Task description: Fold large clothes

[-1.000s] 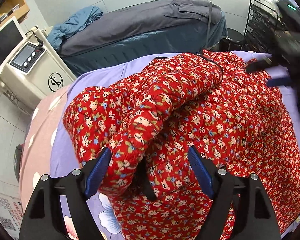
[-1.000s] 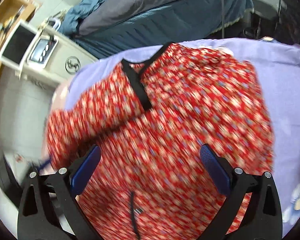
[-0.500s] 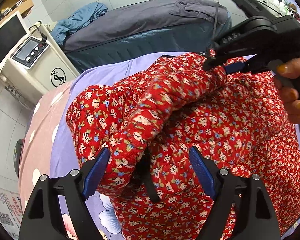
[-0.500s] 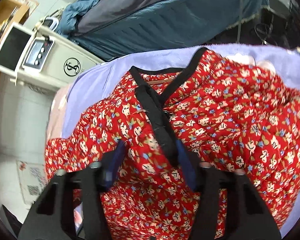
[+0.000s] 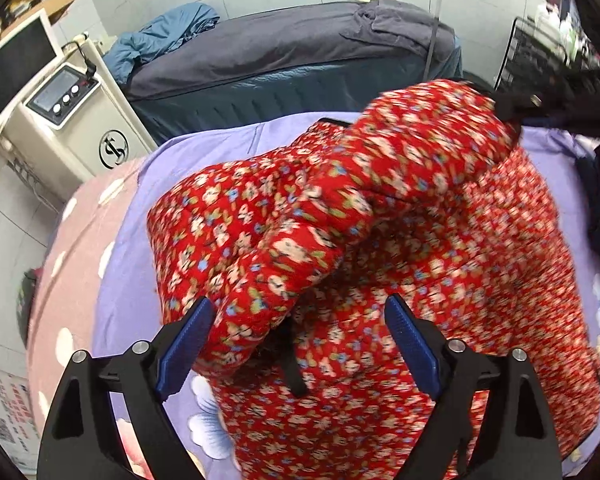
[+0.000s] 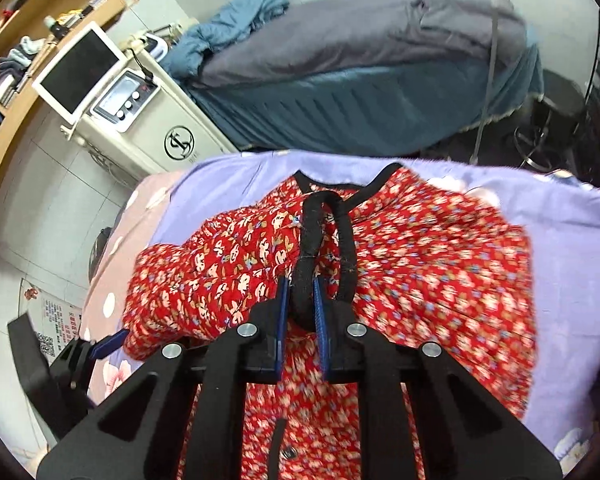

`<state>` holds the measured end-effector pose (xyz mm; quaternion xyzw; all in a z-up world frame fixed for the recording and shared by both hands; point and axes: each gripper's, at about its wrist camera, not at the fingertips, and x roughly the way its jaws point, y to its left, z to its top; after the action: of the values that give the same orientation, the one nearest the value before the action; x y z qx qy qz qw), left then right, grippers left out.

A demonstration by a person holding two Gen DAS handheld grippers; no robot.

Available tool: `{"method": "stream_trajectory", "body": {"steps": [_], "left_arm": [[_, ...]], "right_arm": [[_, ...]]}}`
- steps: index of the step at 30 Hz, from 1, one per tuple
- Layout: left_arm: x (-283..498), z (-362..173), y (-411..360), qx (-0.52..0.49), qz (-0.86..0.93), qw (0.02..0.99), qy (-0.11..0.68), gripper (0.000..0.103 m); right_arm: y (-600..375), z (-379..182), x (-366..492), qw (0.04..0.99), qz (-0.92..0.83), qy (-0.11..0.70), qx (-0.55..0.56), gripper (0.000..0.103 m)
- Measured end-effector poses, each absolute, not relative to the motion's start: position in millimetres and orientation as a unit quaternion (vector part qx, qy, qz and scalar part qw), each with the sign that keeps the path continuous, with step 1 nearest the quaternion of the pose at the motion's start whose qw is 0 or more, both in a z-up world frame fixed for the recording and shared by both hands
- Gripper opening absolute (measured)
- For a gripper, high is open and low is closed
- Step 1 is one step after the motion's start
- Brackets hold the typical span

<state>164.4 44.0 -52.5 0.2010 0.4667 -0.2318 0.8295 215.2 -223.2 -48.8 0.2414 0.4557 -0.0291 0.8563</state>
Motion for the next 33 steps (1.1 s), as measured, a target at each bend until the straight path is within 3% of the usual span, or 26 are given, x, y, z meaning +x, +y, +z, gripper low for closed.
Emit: {"method": "stream_trajectory", "body": {"steps": [5, 18, 22, 25, 33], "left_arm": [[150.1, -44.4, 40.7, 0.182, -0.251, 0.828, 0.467, 0.09], [108.1, -64.4, 49.9, 0.192, -0.242, 0.81, 0.499, 0.091], [103.0, -65.0, 62.3, 0.199, -0.225, 0.815, 0.496, 0.091], [104.9, -66.9, 75.1, 0.189, -0.208, 0.818, 0.502, 0.091], [127.4, -39.1, 92.9, 0.145, -0.189, 0.846, 0.478, 0.086]], "right_arm": [[-233.0, -47.1, 180.2, 0.859, -0.06, 0.464, 0.208, 0.013], [-234.3, -130.6, 147.0, 0.796, -0.1, 0.553, 0.225, 0.013], [-234.5, -126.9, 140.8, 0.795, -0.109, 0.551, 0.229, 0.031], [-234.3, -120.9, 129.1, 0.798, -0.13, 0.545, 0.221, 0.052], [-239.9, -93.0, 116.4, 0.809, -0.153, 0.52, 0.228, 0.052]]}}
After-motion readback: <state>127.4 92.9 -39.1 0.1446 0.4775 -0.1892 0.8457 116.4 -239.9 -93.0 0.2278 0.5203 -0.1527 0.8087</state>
